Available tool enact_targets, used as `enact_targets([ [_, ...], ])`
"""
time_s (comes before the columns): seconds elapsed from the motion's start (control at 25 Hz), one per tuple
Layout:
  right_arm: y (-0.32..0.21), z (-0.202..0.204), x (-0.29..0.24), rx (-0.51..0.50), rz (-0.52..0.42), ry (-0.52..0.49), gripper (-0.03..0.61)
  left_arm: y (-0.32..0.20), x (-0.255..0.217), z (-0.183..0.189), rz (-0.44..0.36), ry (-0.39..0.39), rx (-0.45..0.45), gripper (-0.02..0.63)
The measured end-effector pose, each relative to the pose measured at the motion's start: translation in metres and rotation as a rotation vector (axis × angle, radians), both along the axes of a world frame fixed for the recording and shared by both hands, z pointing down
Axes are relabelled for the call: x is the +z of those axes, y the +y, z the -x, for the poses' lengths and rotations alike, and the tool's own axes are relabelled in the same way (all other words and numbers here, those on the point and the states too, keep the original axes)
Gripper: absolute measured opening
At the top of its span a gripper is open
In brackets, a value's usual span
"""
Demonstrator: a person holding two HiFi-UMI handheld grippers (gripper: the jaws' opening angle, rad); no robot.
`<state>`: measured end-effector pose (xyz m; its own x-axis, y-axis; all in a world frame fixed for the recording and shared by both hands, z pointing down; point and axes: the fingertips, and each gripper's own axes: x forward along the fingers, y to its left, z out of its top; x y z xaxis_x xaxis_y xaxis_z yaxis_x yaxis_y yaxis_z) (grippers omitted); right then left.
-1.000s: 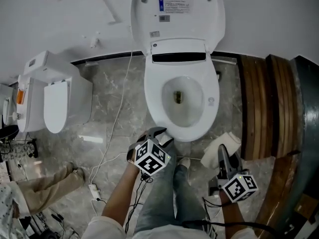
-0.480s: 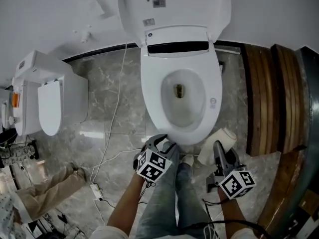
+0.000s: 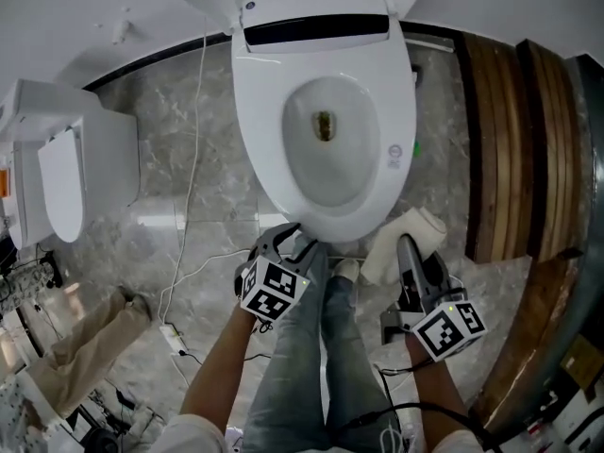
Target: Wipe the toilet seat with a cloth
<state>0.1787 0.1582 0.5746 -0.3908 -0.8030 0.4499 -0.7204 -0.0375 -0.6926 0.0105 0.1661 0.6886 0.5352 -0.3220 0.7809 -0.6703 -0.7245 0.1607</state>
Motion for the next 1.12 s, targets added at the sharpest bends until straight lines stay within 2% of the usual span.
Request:
enact_targets([
  [0.32, 0.006, -0.005, 0.019, -0.002, 0.042, 0.011, 0.100, -0.001, 0.032, -0.003, 0.016, 0.005, -0.049, 0.199],
  [0.68, -0.010, 0.000, 0.025, -0.025, 0.035, 0.009, 0.100, -0.001, 0.035, -0.002, 0.009, 0.028, -0.095, 0.199],
  [0.92, -0.020, 0.008, 0.024, -0.033, 0.038, -0.002, 0.100, 0.000, 0.033, -0.002, 0.063, 0.043, -0.121, 0.199],
  [1.12, -0.031, 0.012, 0.025, -0.026, 0.058, -0.024, 0.100, 0.001, 0.015, -0.007, 0.120, 0.096, -0.151, 0.199],
])
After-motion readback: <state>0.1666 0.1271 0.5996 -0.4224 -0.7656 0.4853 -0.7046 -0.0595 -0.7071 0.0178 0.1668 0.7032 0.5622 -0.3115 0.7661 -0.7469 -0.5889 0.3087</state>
